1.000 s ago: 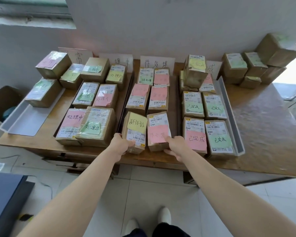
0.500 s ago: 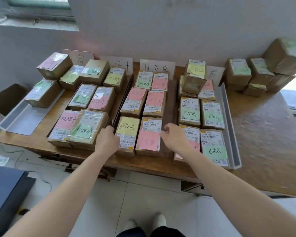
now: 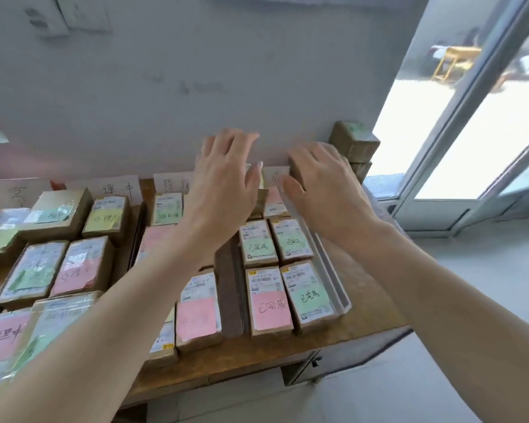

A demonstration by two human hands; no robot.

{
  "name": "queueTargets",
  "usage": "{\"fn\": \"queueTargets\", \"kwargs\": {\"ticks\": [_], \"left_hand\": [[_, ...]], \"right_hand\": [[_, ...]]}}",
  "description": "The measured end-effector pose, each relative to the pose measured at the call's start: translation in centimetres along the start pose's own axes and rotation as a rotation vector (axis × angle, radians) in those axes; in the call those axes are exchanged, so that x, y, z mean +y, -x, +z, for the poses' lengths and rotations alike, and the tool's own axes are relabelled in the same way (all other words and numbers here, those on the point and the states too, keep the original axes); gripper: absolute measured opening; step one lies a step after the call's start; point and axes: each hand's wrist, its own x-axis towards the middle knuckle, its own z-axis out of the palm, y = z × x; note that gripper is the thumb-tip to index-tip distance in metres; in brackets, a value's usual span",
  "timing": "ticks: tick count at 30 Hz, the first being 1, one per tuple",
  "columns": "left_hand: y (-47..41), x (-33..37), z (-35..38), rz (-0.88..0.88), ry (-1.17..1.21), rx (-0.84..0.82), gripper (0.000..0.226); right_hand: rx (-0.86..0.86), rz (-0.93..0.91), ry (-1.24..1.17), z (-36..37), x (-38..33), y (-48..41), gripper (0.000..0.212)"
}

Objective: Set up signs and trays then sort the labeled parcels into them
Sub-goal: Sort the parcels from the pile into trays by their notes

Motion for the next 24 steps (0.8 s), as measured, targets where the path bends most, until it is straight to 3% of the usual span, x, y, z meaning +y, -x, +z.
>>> {"fn": "queueTargets", "kwargs": {"ticks": [4, 13, 19, 24], "left_hand": [[-3.1, 4.3, 0.8, 0.131, 0.075, 0.071, 0.034], [-8.5, 8.9, 7.4, 0.283, 0.063, 0.139, 0.032], [-14.9, 12.0, 14.9, 0.230, -0.004, 0.174, 0.033], [-18.9, 13.6, 24.6, 0.155, -0.052, 0.130, 0.031]], "right_hand": [[0.177, 0.050, 0.061, -3.3, 3.3, -0.2, 0.032], [0.296, 0.125, 0.133, -5.3, 13.5, -1.7, 0.032], [0.261, 0.134, 0.044, -5.0, 24.7, -6.6, 0.034], [0.135, 0.181, -0.025, -2.0, 35.5, -10.0, 0.037]]}}
